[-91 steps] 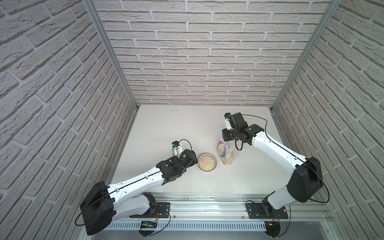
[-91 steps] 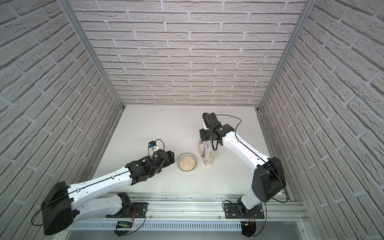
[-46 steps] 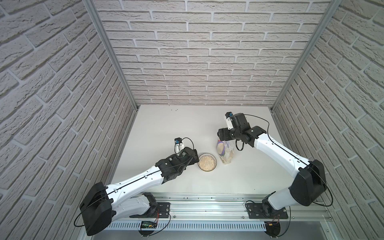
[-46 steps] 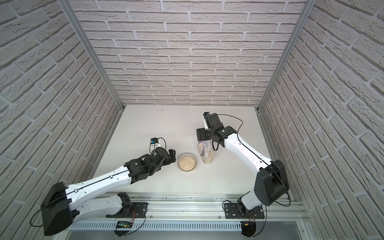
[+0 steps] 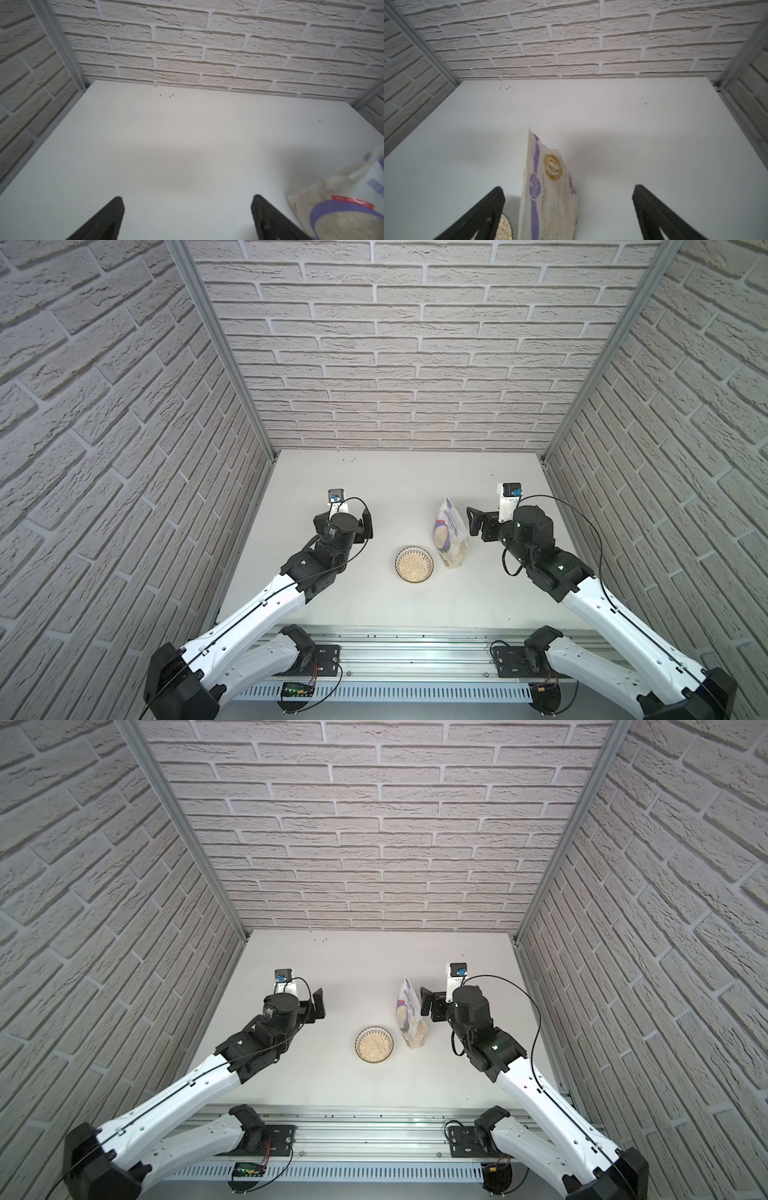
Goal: Pour the oats into the breakfast bowl
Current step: Reset both arms
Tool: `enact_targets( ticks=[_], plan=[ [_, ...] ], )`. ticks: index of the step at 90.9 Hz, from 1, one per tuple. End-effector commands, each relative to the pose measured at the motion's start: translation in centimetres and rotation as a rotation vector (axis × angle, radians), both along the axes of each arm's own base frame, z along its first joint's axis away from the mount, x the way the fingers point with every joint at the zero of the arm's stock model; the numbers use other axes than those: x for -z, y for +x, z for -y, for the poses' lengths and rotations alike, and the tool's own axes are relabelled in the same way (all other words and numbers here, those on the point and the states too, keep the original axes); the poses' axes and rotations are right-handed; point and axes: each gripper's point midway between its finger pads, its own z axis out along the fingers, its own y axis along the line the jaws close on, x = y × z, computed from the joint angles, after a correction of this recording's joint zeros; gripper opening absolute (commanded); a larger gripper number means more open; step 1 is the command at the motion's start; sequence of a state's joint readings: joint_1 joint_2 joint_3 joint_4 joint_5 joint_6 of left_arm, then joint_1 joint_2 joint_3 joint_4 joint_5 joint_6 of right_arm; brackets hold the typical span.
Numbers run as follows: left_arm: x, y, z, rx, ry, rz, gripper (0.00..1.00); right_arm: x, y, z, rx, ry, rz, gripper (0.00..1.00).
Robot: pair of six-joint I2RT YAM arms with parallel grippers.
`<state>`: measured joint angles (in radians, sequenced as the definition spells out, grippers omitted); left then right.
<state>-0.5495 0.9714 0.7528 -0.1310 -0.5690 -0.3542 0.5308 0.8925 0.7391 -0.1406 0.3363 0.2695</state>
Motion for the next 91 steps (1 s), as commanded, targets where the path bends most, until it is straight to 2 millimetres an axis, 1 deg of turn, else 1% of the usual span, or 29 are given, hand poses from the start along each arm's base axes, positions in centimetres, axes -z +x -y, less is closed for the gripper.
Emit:
enact_targets(
  ticks=[1, 7, 11, 20, 26, 31, 36, 51, 67, 73, 77, 82, 91],
  plan=[
    [-0.4, 2.2, -3.0, -0.039, 0.098, 0.046, 0.98, -0.8, 0.7, 4.2, 0.213, -0.073, 0.156, 0.99],
    [0.6, 2.8, -5.6, -0.121, 0.095, 0.03, 0.98, -0.1, 0.9, 5.0, 0.237, -0.081, 0.189, 0.99],
    [1.6, 3.1, -7.2, -0.168, 0.093, 0.009, 0.98, 0.7, 1.2, 6.0, 0.272, -0.085, 0.188, 0.99],
    [3.6, 3.3, -10.2, -0.245, 0.092, -0.028, 0.98, 3.1, 2.4, 8.1, 0.325, -0.126, 0.16, 0.99],
    [4.8, 3.5, -11.4, -0.268, 0.131, -0.036, 0.98, 4.9, 3.2, 9.0, 0.33, -0.164, 0.142, 0.99],
    [5.7, 3.9, -12.0, -0.278, 0.187, -0.044, 0.98, 6.5, 3.8, 9.6, 0.328, -0.183, 0.11, 0.99],
    [6.6, 4.0, -12.6, -0.302, 0.218, -0.061, 0.98, 7.7, 4.3, 10.0, 0.326, -0.187, 0.082, 0.99],
    [10.7, 4.5, -13.2, -0.298, 0.193, -0.143, 0.98, 10.0, 5.0, 9.8, 0.259, -0.255, 0.045, 0.99],
    [13.6, 5.5, -14.0, -0.321, 0.186, -0.175, 0.98, 12.6, 5.6, 10.6, 0.256, -0.256, -0.003, 0.99],
    [14.2, 6.1, -13.9, -0.315, 0.188, -0.173, 0.98, 13.4, 6.0, 10.7, 0.25, -0.249, -0.006, 0.99],
    [14.4, 6.5, -13.7, -0.297, 0.193, -0.188, 0.98, 13.5, 6.2, 10.8, 0.255, -0.247, -0.011, 0.99],
    [14.3, 7.0, -13.5, -0.275, 0.195, -0.179, 0.98, 13.4, 6.6, 10.7, 0.244, -0.238, 0.0, 0.99],
    [14.4, 7.0, -13.6, -0.277, 0.188, -0.184, 0.98, 13.2, 7.3, 11.0, 0.241, -0.194, 0.029, 0.99]
  ],
)
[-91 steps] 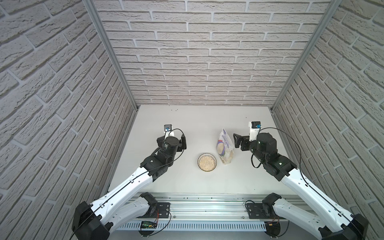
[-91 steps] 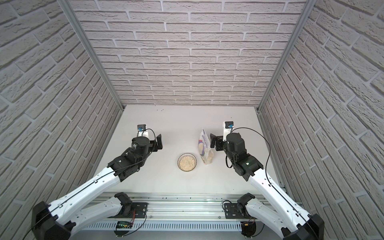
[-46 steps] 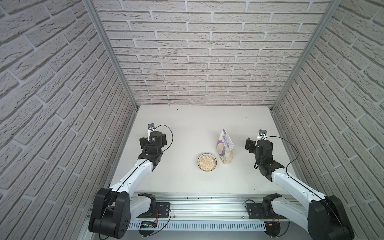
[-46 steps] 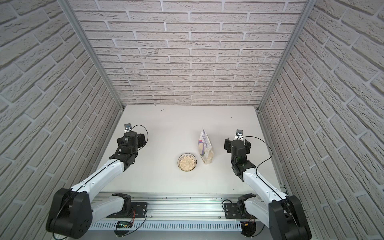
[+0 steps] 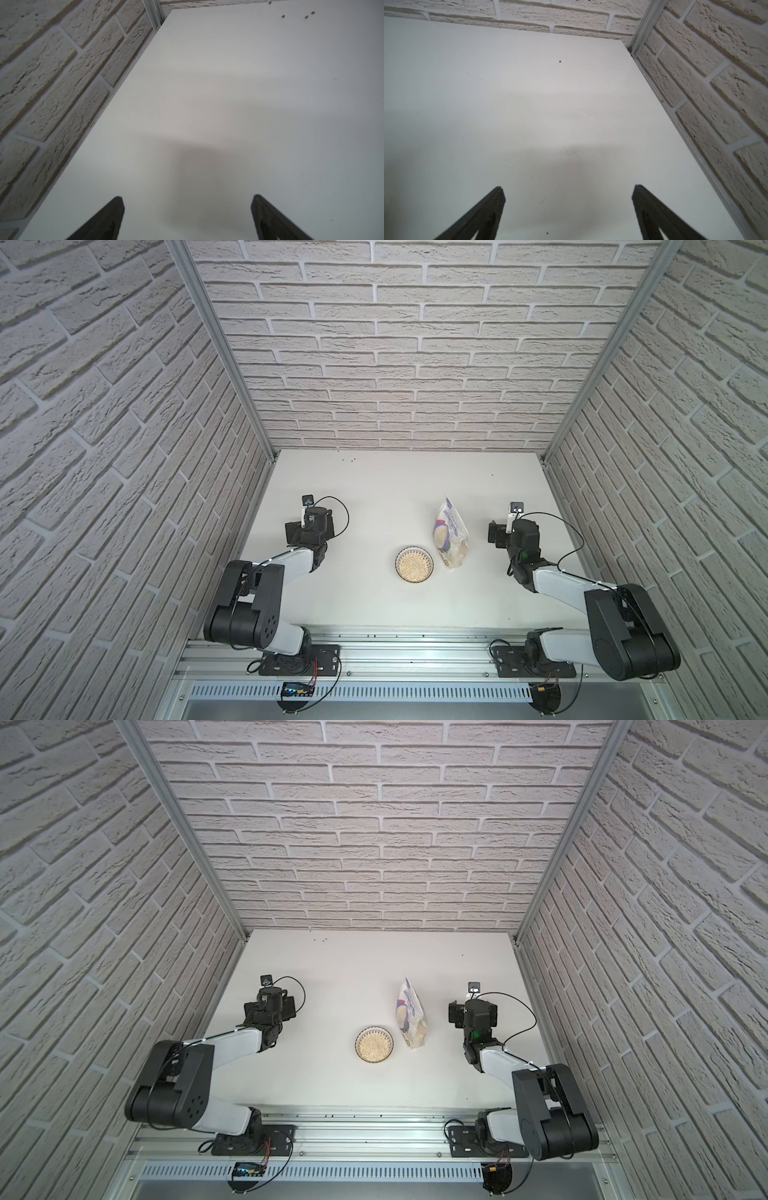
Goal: Pour the oats into the breakfast bowl
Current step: Reset both arms
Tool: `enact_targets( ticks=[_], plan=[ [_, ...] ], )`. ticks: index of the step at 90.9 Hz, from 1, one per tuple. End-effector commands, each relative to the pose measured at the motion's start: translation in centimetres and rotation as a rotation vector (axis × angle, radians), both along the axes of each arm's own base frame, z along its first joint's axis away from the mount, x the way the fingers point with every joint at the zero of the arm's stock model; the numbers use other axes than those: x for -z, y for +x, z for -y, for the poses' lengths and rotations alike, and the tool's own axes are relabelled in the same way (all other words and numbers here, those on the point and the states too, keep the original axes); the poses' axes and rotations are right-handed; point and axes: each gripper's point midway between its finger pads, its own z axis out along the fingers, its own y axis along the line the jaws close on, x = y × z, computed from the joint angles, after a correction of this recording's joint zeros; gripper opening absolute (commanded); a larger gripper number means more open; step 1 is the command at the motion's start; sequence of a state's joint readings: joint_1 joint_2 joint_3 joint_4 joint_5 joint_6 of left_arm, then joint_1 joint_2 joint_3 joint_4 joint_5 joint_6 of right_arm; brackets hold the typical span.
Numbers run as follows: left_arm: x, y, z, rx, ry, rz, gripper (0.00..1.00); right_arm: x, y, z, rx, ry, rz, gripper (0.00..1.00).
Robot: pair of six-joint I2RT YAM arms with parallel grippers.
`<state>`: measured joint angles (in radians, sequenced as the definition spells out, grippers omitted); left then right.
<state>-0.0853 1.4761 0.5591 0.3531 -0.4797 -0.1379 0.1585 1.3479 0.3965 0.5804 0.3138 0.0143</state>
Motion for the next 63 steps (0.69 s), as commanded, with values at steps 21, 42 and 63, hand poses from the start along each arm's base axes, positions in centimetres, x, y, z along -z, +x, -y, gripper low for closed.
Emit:
enact_targets(
  ticks=[21, 42, 63],
  plan=[
    [-3.2, -0.1, -1.3, 0.068, -0.125, 0.246, 0.98, 0.5, 2.3, 0.0, -0.078, 0.106, 0.1, 0.99],
    [-1.7, 1.8, -0.8, 0.155, -0.107, 0.257, 0.98, 1.0, 3.1, 0.0, -0.102, 0.139, 0.07, 0.99],
    [-0.7, 1.5, -0.2, 0.205, -0.131, 0.259, 0.98, 1.0, 3.0, 0.1, -0.098, 0.14, 0.069, 0.99]
  ],
)
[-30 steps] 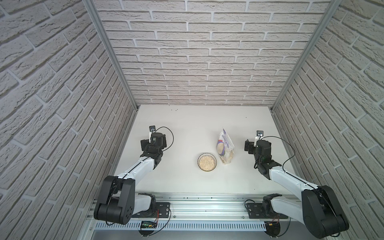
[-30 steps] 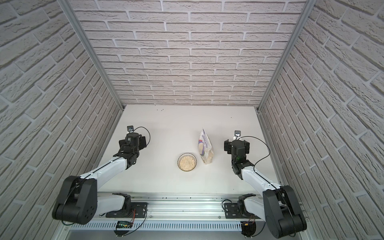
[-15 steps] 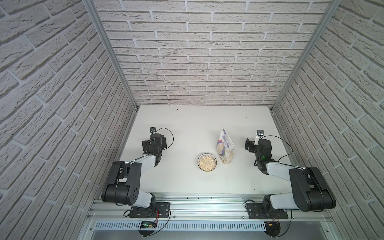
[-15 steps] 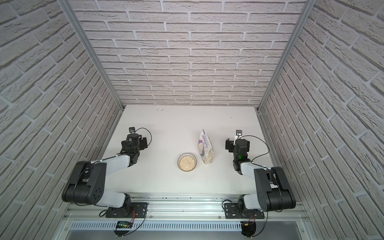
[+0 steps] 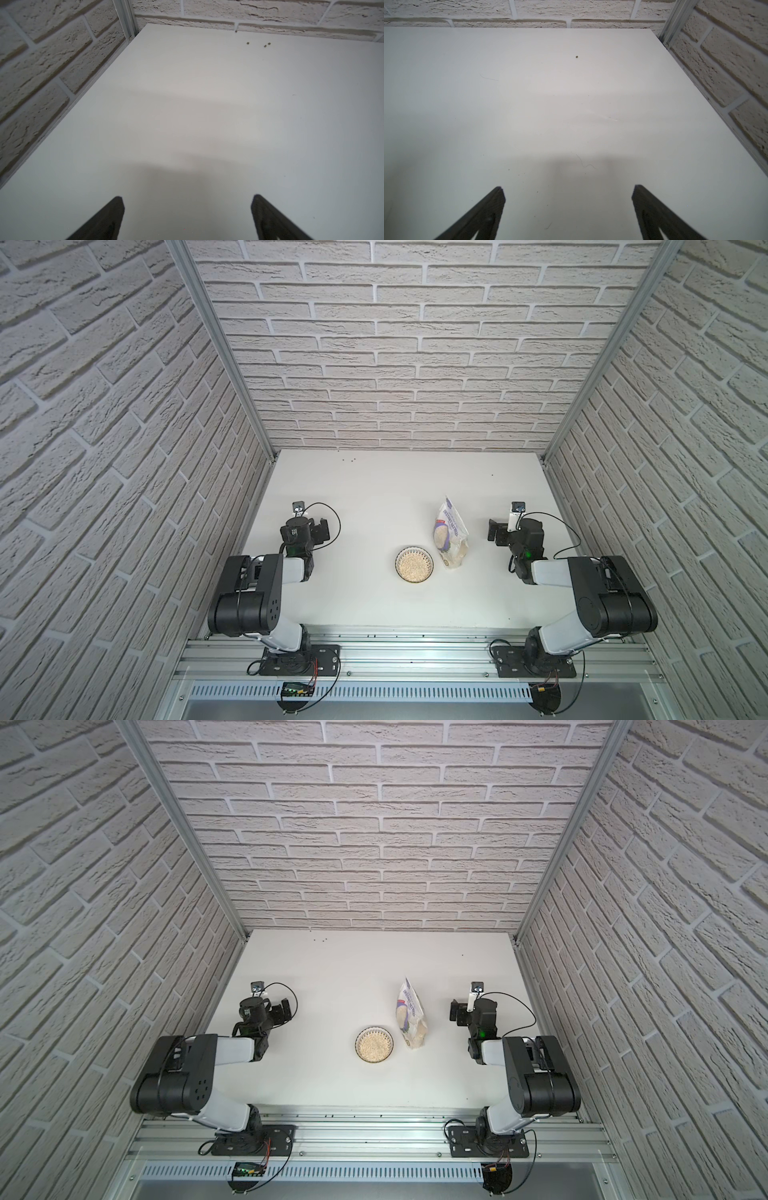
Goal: Pour the oats into the breakfast bowl
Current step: Reset both arms
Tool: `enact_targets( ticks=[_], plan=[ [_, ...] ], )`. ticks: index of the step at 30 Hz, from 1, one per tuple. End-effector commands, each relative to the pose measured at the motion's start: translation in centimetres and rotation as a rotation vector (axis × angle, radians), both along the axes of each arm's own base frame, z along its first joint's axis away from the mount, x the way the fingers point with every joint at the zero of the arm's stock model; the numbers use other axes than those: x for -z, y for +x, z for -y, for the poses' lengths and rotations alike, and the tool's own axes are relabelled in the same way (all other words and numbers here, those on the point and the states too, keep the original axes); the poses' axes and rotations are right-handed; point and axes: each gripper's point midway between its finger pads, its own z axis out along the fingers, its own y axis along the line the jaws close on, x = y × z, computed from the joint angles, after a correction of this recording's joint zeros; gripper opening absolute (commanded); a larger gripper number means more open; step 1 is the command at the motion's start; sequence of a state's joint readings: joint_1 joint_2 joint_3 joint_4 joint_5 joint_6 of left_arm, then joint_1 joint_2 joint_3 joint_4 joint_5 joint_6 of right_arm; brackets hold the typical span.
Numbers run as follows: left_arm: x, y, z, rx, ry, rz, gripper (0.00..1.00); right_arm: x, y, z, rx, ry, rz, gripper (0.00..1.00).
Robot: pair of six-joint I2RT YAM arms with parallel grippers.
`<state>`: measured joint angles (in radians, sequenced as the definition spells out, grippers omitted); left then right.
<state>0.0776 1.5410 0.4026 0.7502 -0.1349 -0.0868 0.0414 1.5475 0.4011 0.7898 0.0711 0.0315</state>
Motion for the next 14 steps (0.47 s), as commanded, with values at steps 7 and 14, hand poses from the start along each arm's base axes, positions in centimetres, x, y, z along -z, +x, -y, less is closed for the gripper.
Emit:
enact_targets(
  ticks=[7, 14],
  plan=[
    [-1.99, 0.88, 0.49, 0.04, 0.011, 0.104, 0.98, -1.79, 0.89, -0.11, -0.004, 0.023, 0.062, 0.99],
    [-2.01, 0.89, 0.46, 0.04, 0.01, 0.104, 0.98, -1.79, 0.9, -0.05, -0.005, 0.029, 0.061, 0.99]
  ],
)
